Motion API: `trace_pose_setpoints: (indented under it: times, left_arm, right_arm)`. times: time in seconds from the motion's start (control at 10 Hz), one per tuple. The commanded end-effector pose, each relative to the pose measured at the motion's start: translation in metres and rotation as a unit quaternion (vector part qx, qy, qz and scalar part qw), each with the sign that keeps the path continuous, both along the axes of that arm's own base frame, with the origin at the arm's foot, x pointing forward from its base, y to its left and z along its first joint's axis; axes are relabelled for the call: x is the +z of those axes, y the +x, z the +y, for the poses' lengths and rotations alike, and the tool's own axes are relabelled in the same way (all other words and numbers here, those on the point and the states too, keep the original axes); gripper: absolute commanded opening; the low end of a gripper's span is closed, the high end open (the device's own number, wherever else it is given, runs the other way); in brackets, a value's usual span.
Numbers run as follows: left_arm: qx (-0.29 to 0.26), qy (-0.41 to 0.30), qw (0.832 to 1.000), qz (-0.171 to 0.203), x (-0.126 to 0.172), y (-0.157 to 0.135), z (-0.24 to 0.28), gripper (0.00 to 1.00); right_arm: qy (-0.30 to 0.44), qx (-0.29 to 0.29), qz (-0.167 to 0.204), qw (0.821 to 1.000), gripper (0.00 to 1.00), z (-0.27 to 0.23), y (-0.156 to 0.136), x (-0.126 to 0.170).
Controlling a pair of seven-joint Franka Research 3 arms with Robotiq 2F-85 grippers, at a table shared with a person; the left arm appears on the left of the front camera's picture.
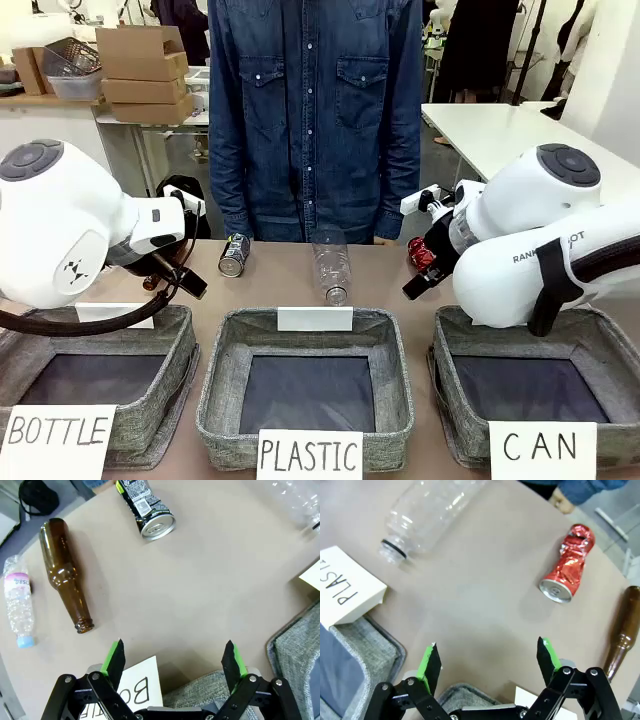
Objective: Sort the can waste into the basket.
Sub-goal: Pick up the can waste from the table and place it in the right Fabric basket.
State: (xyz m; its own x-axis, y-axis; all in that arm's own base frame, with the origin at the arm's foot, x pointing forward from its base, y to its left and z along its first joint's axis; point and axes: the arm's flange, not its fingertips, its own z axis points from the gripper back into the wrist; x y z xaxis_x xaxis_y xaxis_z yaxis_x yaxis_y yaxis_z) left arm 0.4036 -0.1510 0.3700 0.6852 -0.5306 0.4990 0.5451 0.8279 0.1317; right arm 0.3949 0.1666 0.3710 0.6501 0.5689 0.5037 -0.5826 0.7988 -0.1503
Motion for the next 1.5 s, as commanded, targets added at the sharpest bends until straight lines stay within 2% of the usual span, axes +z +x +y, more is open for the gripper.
trace_pose_setpoints:
  times: [0.0, 1.3, 1.4]
  left_arm:
    - [0.0, 0.0, 1.0, 0.0, 0.0, 0.0, 0.0, 1.0]
    - [0.0, 0.0, 1.0, 0.0, 0.0, 0.0, 0.0, 1.0]
    - [0.017, 0.004, 1.0, 0.026, 0.035, -0.011, 0.009, 1.0]
  right_arm:
    - [0.0, 0.0, 0.0, 1.0, 1.0, 0.0, 0.0, 0.0]
    - [0.0, 0.0, 0.0, 1.0, 1.0, 0.0, 0.0, 0.0]
    - [-0.015, -0.023, 0.013, 1.0, 1.0, -0.004, -0.007, 0.026]
